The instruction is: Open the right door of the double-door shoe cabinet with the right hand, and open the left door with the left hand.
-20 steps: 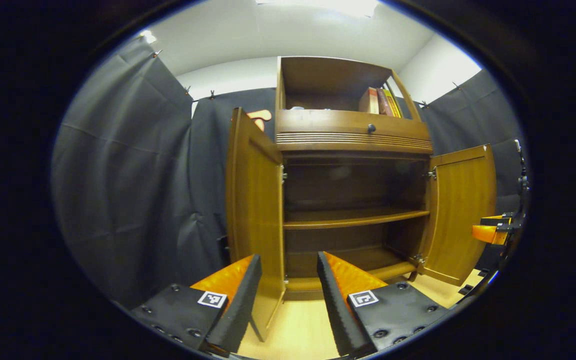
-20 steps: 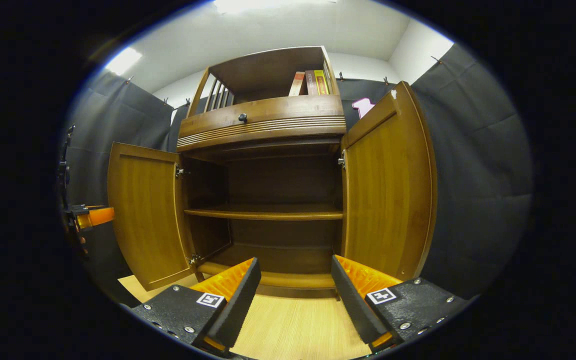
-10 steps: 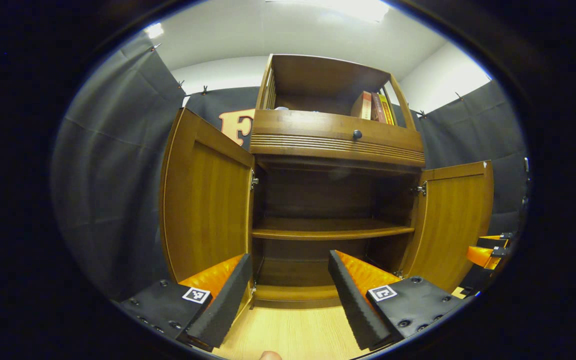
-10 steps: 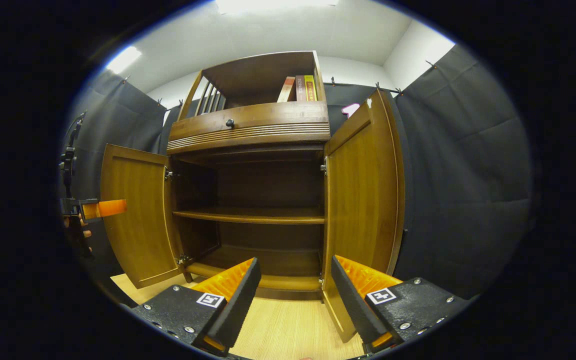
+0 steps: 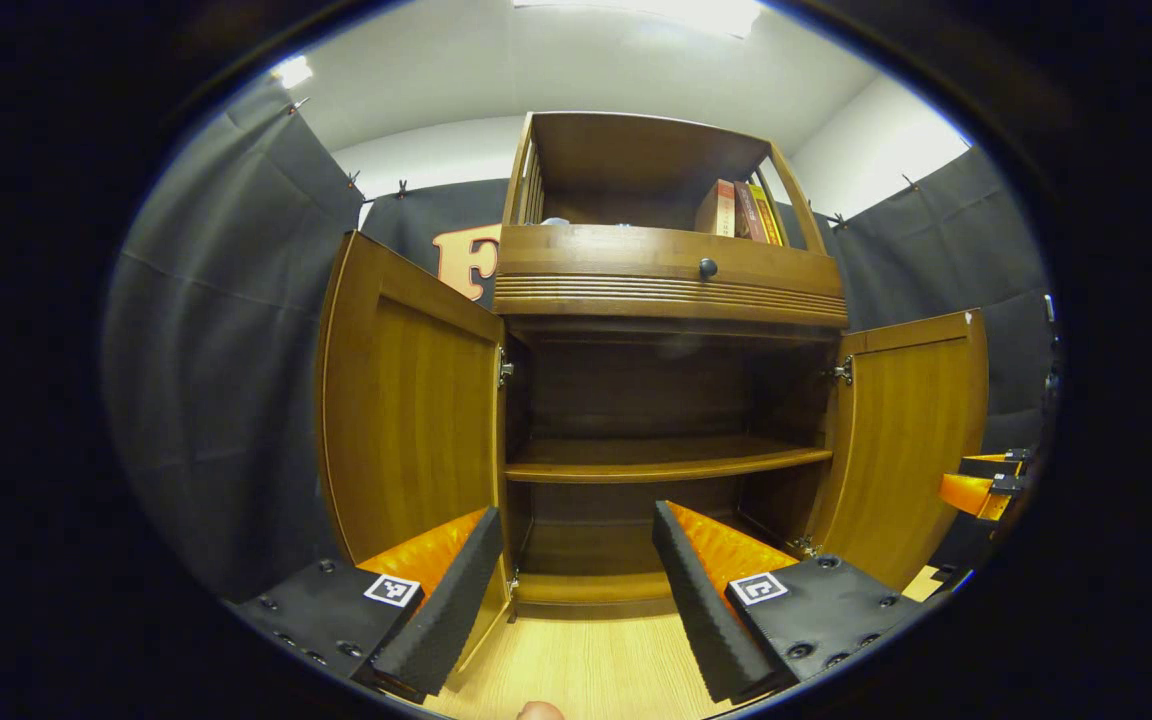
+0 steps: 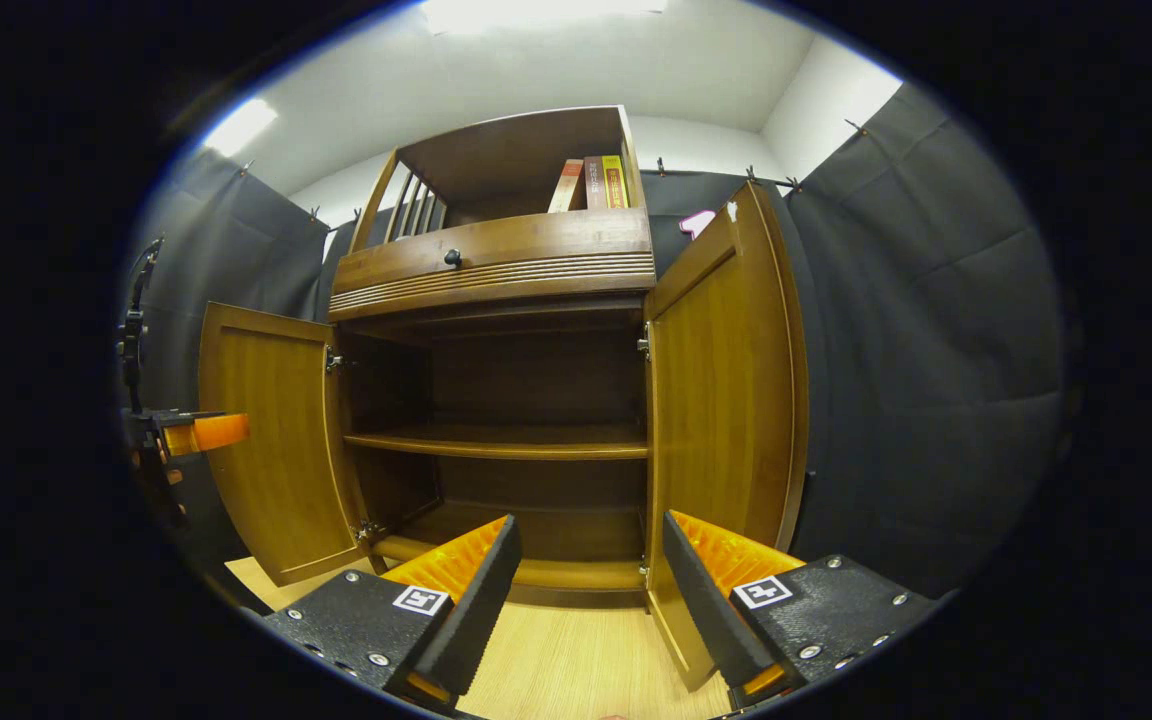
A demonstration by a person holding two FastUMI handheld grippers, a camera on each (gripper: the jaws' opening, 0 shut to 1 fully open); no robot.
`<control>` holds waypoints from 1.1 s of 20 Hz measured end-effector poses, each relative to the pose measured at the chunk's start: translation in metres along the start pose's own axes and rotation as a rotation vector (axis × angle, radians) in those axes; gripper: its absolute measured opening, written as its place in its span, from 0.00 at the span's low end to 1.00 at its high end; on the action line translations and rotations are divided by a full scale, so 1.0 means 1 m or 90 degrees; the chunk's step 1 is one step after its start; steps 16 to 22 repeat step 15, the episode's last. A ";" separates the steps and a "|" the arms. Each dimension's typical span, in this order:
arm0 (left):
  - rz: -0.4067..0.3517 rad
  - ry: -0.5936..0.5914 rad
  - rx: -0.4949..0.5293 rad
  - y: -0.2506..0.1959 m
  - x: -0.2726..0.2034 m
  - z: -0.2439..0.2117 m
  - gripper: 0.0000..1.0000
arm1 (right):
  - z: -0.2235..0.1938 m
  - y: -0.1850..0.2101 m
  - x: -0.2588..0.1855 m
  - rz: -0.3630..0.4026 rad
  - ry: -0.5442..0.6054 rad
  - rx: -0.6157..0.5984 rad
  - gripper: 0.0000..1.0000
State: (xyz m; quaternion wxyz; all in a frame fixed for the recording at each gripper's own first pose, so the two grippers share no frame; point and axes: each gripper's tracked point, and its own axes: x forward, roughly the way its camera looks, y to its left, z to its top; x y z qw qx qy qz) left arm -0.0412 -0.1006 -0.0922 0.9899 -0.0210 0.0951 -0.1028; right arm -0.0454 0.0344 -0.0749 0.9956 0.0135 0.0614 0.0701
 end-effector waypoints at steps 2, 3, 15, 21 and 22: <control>-0.002 -0.006 0.004 -0.001 -0.001 0.001 0.96 | -0.001 0.004 0.001 0.005 -0.001 -0.004 0.88; 0.000 -0.008 0.008 -0.001 -0.002 0.002 0.96 | -0.001 0.006 0.002 0.008 -0.001 -0.004 0.88; 0.013 -0.045 0.037 0.007 -0.016 0.018 0.96 | 0.006 0.022 0.000 0.025 -0.012 -0.010 0.88; 0.013 -0.045 0.037 0.007 -0.016 0.018 0.96 | 0.006 0.022 0.000 0.025 -0.012 -0.010 0.88; 0.013 -0.045 0.037 0.007 -0.016 0.018 0.96 | 0.006 0.022 0.000 0.025 -0.012 -0.010 0.88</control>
